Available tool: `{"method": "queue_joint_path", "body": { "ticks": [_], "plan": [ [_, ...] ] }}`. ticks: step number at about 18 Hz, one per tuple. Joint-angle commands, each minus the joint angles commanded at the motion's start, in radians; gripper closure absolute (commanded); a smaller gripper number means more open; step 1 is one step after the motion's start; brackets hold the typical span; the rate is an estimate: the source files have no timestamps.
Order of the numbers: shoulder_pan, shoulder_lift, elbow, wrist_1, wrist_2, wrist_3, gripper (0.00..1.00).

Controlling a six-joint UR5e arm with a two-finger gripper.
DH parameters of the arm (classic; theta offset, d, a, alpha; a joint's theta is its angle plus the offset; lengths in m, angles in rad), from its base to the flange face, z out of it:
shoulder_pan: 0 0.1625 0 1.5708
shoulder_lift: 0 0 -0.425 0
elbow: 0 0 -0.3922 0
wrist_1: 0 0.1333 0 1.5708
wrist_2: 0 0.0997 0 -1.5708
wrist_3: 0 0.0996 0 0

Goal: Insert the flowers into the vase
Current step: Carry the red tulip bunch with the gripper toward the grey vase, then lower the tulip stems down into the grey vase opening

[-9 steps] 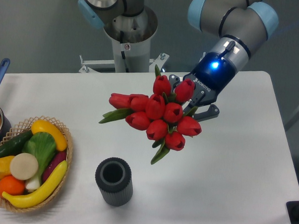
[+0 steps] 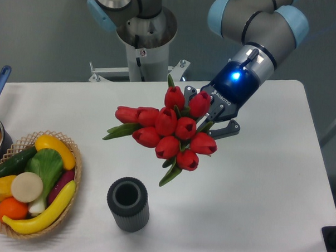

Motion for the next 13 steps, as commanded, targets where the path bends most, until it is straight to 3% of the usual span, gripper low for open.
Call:
{"method": "queue_joint_path", "body": {
  "ticks": [7,9,13],
  "plan": [
    [-0.052,-0.034,0.012,0.035,-0.014,0.0,0.83],
    [-0.061,-0.06,0.012,0.07,-0.06,-0.002,0.83],
    [-0.075,-0.087,0.012,0.077,-0.182,0.0,0.83]
  ]
}}
